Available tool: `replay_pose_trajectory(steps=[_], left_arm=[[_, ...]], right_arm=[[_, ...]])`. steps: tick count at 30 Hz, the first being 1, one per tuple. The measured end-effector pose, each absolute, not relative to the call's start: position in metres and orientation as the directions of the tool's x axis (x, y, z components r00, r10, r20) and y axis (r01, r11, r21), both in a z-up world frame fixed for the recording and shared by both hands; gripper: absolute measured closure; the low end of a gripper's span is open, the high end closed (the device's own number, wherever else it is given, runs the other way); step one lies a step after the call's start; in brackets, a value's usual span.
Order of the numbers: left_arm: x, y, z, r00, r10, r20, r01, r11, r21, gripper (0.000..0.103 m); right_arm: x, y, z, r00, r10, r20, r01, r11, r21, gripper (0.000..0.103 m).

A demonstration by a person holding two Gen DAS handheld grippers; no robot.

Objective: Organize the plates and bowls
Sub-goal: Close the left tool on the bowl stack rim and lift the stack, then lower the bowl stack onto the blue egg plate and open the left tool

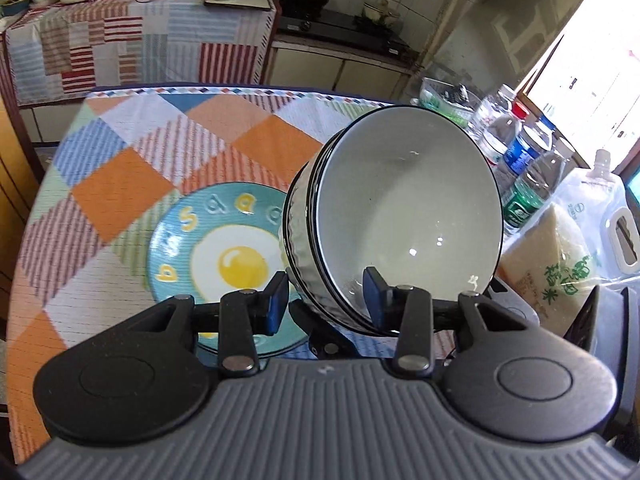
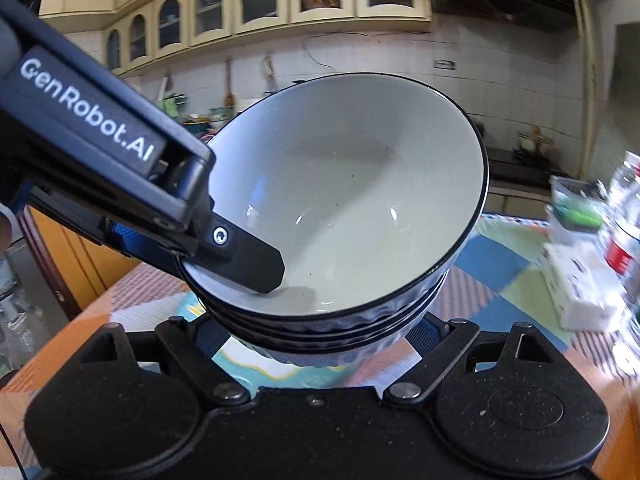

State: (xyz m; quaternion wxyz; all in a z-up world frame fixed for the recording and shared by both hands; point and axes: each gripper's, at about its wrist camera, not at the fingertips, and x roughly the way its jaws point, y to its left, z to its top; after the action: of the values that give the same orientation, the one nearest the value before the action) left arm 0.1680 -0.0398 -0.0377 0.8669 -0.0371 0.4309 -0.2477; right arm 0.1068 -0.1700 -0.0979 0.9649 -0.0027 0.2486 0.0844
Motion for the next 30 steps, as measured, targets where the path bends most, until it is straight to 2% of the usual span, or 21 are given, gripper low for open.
replay_pose_trajectory(steps=[13,30], left_arm=[[0.204,0.012,-0.067,0.459,-0.447,-0.768,0.331,0.888,-0.319,0.064],[0.244,0.005,-0.114,0.387,-0.449,-0.805,0.335,0.882,-0.331,0.065]], right_arm=[[0.148,-0.131,-0.108,0.813,0.236,-0.532,-0.278,0.961,0.003,0.011],[0.181,-0.123,-0.146,0.731,0.197,-0.654,-0.256,0.967,0.006,0.012]])
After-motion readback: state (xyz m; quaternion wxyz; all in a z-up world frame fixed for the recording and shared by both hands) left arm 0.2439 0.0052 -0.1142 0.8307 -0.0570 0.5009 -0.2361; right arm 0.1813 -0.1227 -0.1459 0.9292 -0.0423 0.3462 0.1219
